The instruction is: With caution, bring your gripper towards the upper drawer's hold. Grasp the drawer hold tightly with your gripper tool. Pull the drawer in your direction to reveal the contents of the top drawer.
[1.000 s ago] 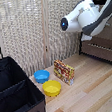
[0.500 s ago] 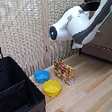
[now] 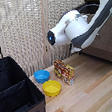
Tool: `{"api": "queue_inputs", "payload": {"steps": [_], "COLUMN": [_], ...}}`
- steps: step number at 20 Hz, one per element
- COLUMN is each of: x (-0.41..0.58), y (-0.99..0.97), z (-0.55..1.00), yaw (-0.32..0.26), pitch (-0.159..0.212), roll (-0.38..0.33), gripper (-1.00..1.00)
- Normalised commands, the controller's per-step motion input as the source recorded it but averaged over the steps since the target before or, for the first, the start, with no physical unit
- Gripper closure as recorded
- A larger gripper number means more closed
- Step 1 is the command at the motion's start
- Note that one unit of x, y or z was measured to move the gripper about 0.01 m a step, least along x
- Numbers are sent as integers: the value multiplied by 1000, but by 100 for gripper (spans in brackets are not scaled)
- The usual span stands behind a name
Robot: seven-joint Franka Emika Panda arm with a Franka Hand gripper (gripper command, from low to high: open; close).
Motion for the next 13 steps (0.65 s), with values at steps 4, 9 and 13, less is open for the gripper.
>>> {"api": "queue_inputs", "payload": {"steps": [4,9,13], "x": [141,187,304], "y": [0,14,368], "z": [296,235,-25], "yaw": [-12,-24,-5], "pitch": [6,22,35], "roll": [-8,-13,0], "gripper": [-100,-100,-100]}}
